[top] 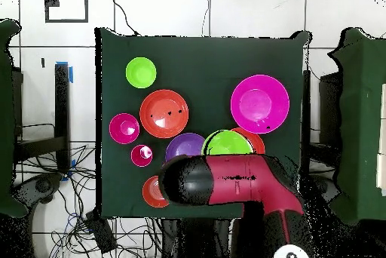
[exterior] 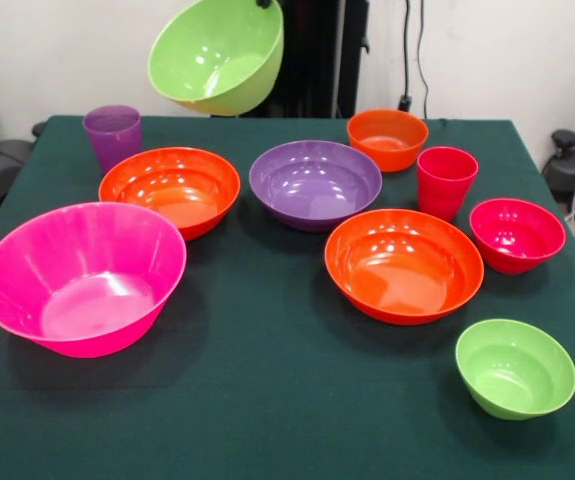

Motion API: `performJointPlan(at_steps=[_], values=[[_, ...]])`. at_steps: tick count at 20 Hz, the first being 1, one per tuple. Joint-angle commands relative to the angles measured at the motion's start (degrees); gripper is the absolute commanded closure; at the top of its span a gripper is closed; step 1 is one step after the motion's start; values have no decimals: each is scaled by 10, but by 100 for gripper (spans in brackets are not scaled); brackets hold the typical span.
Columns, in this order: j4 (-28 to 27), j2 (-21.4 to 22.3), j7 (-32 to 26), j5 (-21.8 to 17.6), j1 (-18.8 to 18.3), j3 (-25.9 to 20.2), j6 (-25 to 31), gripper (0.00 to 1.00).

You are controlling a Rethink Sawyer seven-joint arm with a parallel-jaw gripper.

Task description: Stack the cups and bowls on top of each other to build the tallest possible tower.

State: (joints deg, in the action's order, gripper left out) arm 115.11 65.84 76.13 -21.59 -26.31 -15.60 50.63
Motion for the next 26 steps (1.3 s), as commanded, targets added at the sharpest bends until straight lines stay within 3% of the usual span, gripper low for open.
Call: performJointPlan(at_steps=[1,12,26], values=[[-6,-9,33,1,43,-27,28,100],[19,-19,45,16,51,-16,-23,100],[5,-78,67,-25,55,-5,-91,100]])
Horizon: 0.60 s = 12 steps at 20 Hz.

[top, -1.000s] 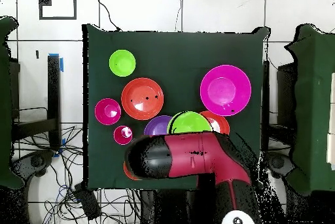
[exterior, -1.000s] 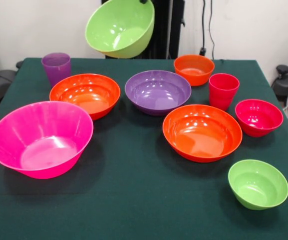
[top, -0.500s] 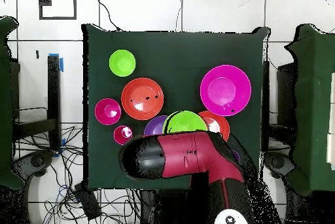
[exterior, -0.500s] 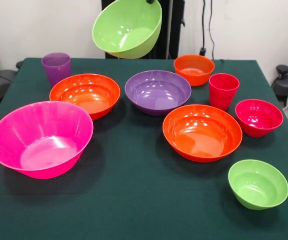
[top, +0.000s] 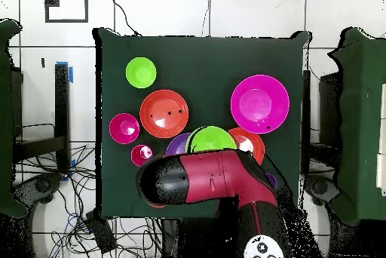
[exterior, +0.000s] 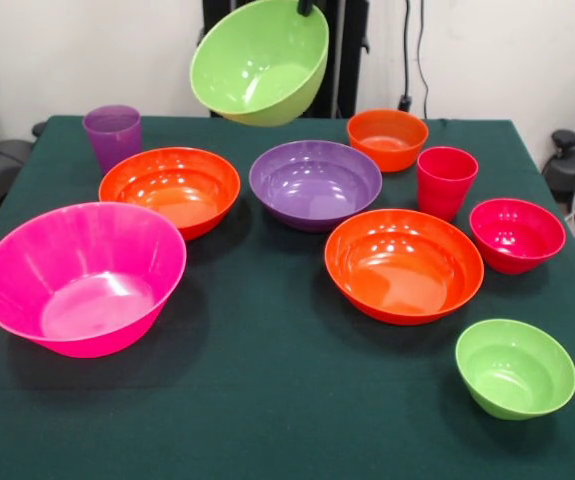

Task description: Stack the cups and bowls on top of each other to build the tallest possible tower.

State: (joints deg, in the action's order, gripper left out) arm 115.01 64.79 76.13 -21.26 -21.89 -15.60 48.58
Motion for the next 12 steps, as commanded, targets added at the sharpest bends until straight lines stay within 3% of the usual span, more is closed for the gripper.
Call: performJointPlan(at_steps=[1,5,12], values=[[6,-65,59,-21,7,-8,-64,100],[-7,-63,50,-18,9,-7,-40,100],[-33,-89,48,-16,3,-13,-59,100]])
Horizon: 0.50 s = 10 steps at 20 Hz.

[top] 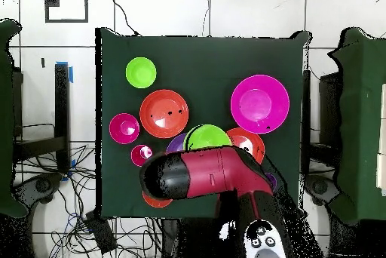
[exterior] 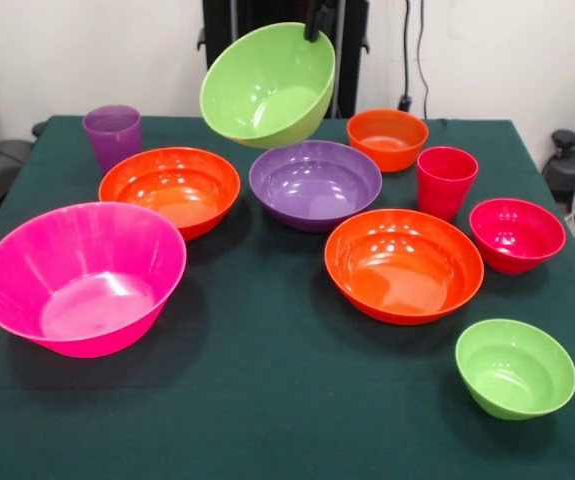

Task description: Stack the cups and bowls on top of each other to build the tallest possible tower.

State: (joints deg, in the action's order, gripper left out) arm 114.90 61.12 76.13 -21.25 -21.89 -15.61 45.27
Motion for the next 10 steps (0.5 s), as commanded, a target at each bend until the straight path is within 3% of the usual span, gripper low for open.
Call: performJointPlan(at_steps=[1,10], values=[[-33,-57,48,-17,2,-13,-31,100],[-9,-68,54,-10,-2,-15,-70,100]])
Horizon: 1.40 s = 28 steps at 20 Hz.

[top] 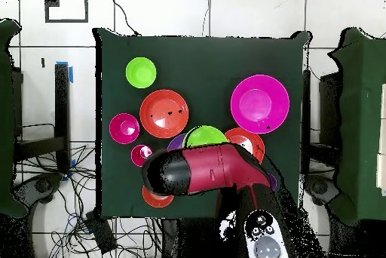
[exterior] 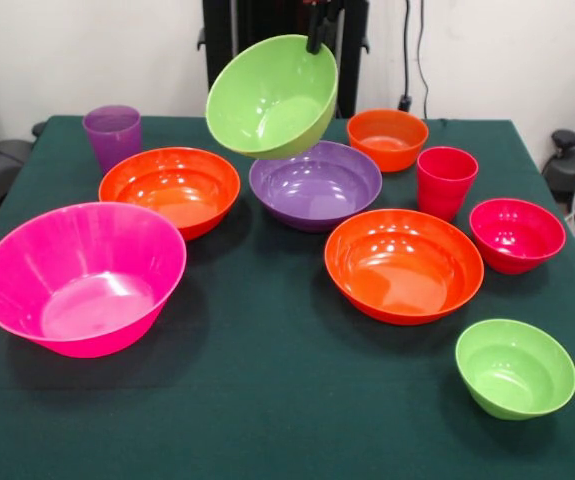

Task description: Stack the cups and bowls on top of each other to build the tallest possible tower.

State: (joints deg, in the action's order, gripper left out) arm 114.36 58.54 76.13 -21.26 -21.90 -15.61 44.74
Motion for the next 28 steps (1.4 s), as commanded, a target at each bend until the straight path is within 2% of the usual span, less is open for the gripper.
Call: performJointPlan(at_steps=[1,7,13,24,28], values=[[-3,-43,56,-12,1,-13,-66,100],[-9,-54,51,-12,0,-11,-67,100],[-22,-78,20,-6,-33,-27,-82,100],[-24,-72,-20,-24,-77,-43,-67,100],[-27,-65,-22,-25,-82,-46,-56,100]])
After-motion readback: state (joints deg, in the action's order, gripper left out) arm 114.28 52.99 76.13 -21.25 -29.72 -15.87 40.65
